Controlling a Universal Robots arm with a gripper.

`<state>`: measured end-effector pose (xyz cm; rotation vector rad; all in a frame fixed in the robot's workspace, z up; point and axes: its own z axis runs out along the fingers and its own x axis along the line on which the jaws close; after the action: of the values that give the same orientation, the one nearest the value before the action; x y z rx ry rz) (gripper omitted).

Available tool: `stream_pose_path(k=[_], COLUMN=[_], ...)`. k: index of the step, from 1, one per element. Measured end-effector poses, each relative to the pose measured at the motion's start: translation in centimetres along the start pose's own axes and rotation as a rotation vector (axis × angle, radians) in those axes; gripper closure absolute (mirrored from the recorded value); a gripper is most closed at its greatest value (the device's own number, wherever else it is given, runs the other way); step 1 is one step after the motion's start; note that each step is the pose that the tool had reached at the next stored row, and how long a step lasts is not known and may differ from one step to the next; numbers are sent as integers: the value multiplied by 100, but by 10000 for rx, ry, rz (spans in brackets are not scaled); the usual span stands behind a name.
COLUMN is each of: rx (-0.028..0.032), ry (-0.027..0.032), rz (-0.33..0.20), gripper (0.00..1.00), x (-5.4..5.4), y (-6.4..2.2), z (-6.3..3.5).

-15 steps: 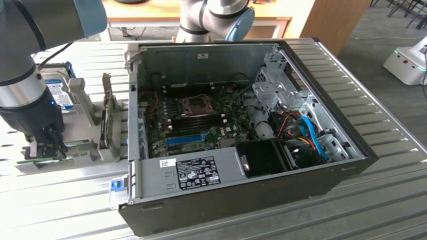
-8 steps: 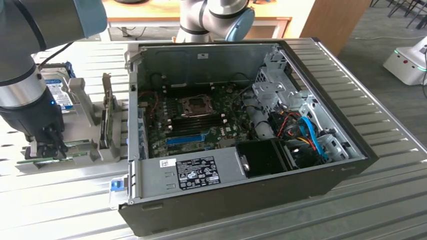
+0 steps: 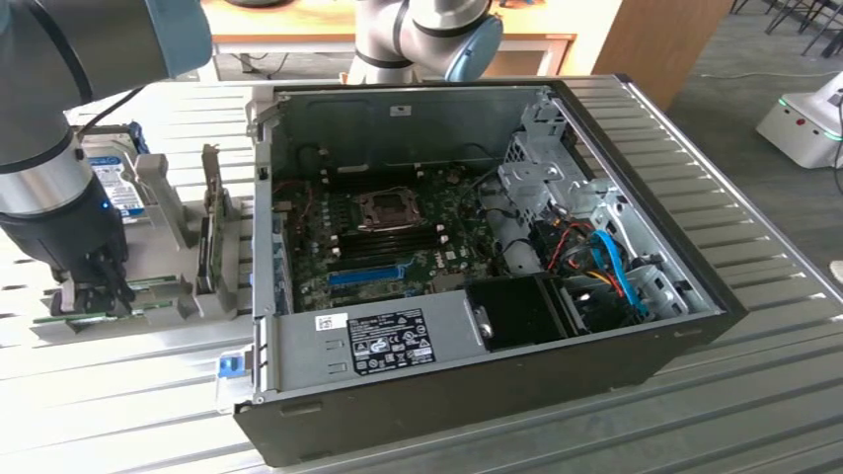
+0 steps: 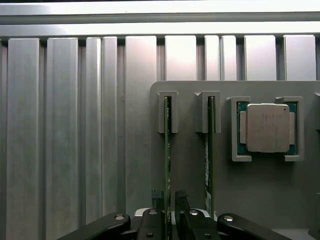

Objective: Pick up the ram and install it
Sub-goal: 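Pick up the ram and move it above insertion slot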

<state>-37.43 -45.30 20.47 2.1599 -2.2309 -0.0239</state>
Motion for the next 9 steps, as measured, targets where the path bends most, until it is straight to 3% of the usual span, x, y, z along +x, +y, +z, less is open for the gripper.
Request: stream_pose_path(k=[9], rx=[-2], ry=[1], rz=[0], gripper=[77], x=[0], y=[-1], z=[43])
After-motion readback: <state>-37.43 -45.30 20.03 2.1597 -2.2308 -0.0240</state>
